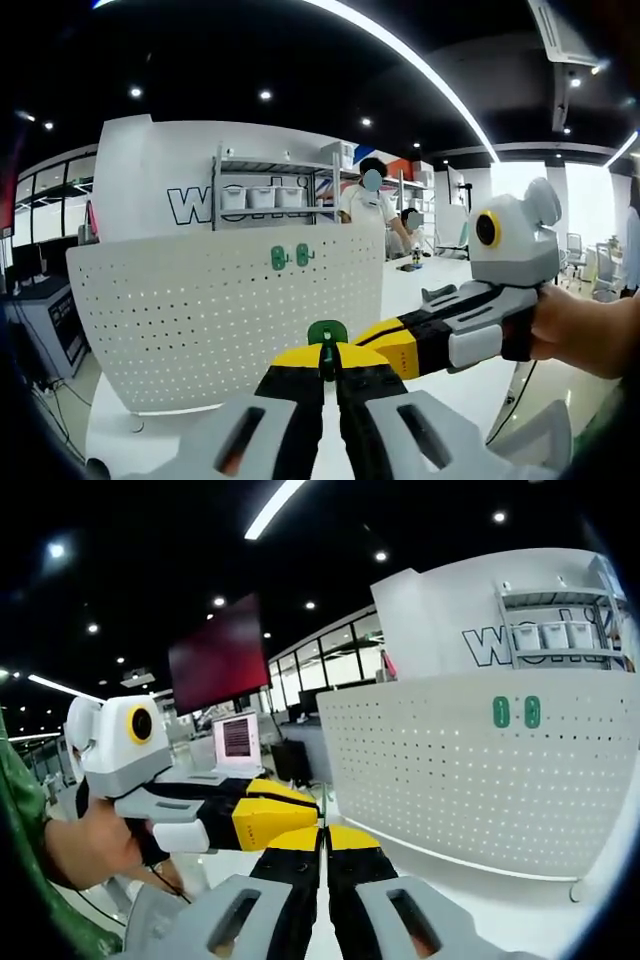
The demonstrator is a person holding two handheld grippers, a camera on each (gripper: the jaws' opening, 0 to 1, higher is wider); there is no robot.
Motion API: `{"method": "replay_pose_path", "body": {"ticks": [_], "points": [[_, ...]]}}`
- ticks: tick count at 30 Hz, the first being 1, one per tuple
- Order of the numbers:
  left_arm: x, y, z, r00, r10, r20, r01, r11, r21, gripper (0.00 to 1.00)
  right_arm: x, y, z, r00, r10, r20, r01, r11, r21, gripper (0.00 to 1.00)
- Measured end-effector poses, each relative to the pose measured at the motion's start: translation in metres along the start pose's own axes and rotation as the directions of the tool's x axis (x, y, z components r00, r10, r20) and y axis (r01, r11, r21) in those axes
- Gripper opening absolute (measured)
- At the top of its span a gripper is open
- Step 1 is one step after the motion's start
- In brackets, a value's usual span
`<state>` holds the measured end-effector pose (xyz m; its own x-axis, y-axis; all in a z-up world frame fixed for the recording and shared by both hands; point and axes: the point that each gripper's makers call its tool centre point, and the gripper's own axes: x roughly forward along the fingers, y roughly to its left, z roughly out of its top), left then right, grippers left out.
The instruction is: Insert the hook assembly into the mounting plate slot until the hook locks in place.
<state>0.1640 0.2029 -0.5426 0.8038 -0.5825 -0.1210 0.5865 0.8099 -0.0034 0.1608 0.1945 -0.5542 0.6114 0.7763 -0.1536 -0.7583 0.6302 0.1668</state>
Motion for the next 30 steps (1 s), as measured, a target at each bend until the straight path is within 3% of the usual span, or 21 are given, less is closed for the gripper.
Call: {"method": "replay_pose_path", "body": {"ticks": [30], "points": [[0.0014, 0.0015, -0.0027, 1.000, -0.007, -0.006, 0.007, 1.000, -0.003, 0.03, 0.0019, -0.0016, -0.0022, 1.000, -0.009, -0.013, 0.008, 1.000, -0.014, 0.00]]}}
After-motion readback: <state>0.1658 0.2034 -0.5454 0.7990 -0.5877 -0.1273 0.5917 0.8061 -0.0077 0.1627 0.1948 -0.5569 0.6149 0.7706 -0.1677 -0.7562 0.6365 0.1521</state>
